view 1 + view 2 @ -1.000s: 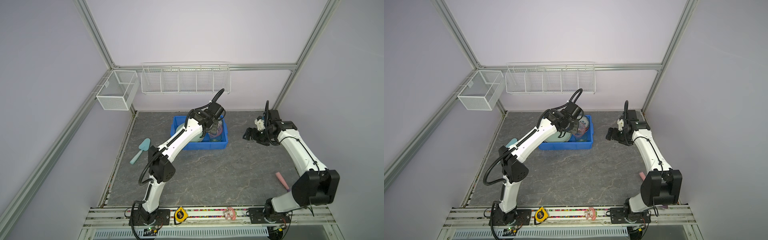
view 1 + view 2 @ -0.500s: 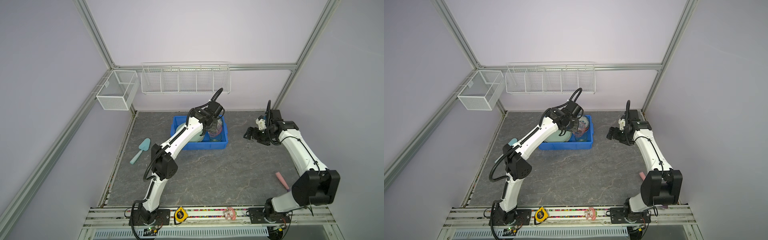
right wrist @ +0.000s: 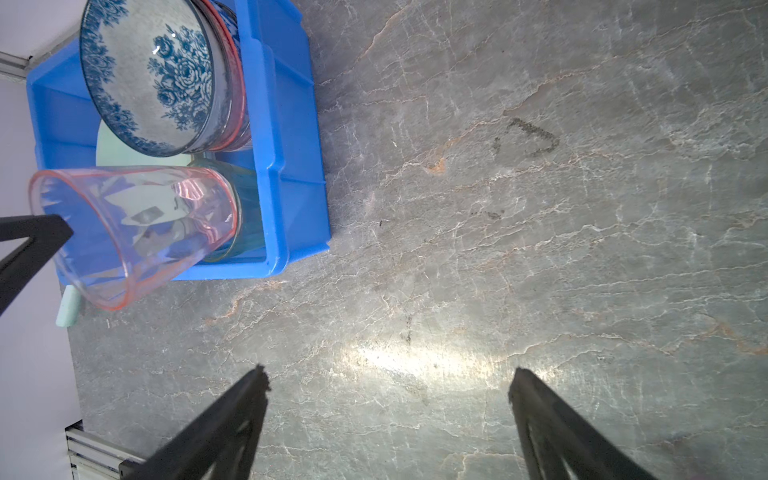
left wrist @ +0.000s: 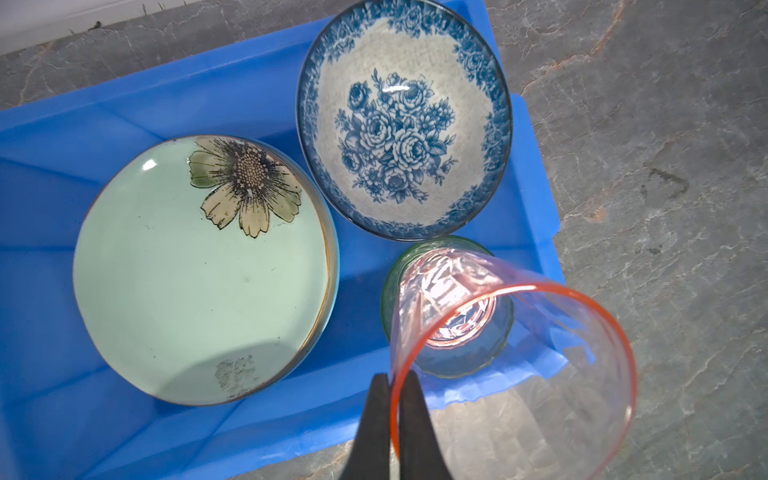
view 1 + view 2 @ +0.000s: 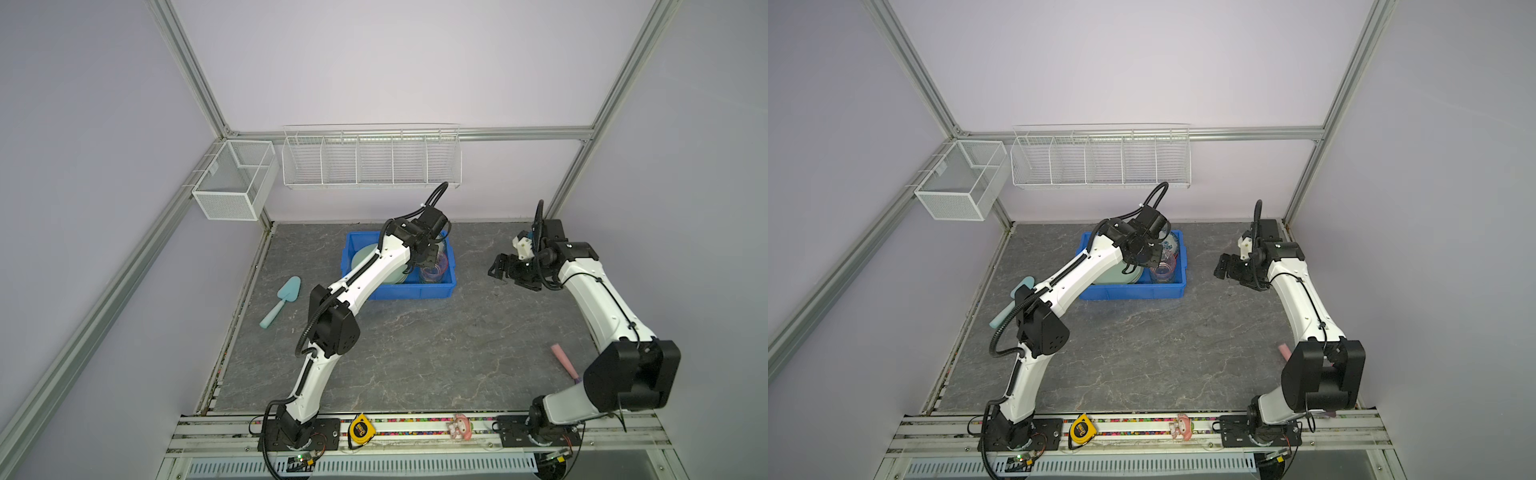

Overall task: Place the mixed dishes into the plastic bin
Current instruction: 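Lower the pink cup onto the green cup in the bin and open the left gripper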

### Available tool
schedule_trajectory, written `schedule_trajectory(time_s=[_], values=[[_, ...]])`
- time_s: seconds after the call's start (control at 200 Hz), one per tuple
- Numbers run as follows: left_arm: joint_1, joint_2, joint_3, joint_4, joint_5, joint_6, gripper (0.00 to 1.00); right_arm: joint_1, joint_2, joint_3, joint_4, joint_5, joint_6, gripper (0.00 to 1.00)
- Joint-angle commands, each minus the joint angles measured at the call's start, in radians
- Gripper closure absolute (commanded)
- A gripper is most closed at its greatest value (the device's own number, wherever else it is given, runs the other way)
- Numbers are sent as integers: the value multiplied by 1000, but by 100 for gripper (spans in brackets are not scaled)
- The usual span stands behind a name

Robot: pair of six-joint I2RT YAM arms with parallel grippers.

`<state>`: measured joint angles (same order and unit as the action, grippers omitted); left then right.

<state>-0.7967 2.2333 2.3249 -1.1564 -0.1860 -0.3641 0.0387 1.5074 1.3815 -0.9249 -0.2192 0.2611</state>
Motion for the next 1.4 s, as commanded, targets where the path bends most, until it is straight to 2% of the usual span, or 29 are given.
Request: schedule_trajectory(time_s=[0.0, 0.585, 0.78, 1.205, 1.4], values=[[3, 21, 33, -2, 15, 3, 100, -9, -16, -17, 8, -17, -16, 6], [14, 97, 33, 11, 53, -12, 100, -13, -9, -13, 6, -17, -13, 6], [19, 79, 37, 25, 87, -17, 81, -15, -2, -3, 5, -17, -11, 6], [21, 18, 42, 68, 151, 8, 53, -15, -2, 27, -14, -7, -7, 6], [21, -18, 42, 49, 141, 11, 27, -15, -5, 43, -20, -5, -9, 6]])
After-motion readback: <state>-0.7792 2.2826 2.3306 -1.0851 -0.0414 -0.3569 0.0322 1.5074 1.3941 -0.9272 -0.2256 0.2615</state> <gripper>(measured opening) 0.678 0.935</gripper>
